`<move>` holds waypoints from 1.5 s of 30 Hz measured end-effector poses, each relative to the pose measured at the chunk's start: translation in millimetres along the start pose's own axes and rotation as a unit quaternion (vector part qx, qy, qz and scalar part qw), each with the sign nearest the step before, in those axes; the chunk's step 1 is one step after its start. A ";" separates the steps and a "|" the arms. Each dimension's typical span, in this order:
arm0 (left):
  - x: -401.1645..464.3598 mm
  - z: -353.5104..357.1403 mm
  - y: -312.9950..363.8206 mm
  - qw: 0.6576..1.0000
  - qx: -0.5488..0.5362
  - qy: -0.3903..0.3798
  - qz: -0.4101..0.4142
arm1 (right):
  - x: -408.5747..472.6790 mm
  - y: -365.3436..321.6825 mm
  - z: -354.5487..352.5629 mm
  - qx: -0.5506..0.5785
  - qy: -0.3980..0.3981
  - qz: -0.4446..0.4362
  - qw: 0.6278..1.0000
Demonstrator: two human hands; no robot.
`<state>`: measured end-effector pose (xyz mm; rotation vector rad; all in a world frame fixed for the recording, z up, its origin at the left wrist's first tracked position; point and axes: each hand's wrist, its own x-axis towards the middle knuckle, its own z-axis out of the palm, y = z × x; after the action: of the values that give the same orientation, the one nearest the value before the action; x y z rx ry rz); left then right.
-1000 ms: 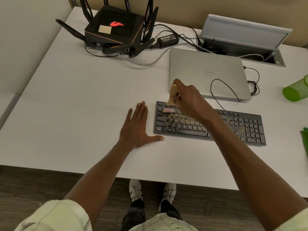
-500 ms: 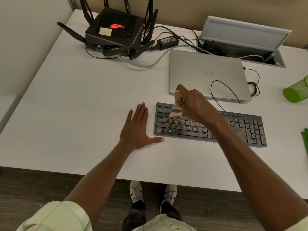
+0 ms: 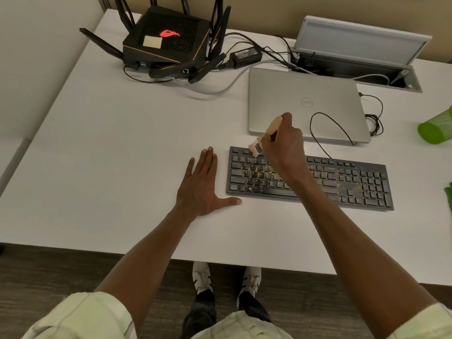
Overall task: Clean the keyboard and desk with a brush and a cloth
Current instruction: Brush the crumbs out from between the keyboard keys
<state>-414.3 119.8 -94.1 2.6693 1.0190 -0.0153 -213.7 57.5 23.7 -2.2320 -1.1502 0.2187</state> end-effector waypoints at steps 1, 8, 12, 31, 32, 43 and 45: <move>0.1 0.2 -0.5 1.000 0.000 0.002 0.000 | -1.9 0.6 0.7 0.000 -0.001 0.002 1.000; 0.3 -0.6 -0.2 1.000 0.003 -0.005 0.001 | -2.3 -3.9 -4.1 0.011 0.038 0.021 0.999; 0.7 -1.2 -0.1 1.000 0.000 -0.008 0.000 | -10.4 -4.3 2.9 0.011 0.029 0.040 0.999; 0.5 -1.9 0.3 1.000 -0.004 -0.002 0.001 | -3.8 -3.8 -5.6 0.014 0.026 0.039 0.999; 0.6 -2.2 0.4 1.000 -0.005 -0.003 0.001 | -5.1 -3.4 -3.3 0.014 0.018 0.037 0.999; -0.3 -0.9 0.1 1.000 -0.003 0.001 0.001 | -2.1 -9.1 -15.4 0.004 -0.132 -0.165 0.977; -0.5 -1.6 0.7 1.000 -0.001 -0.004 0.000 | -2.8 -3.5 -14.7 -0.004 -0.156 -0.185 0.970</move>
<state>-414.4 119.4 -92.4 2.6648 1.0147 -0.0243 -211.9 50.3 37.2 -1.9874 -1.7110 0.4198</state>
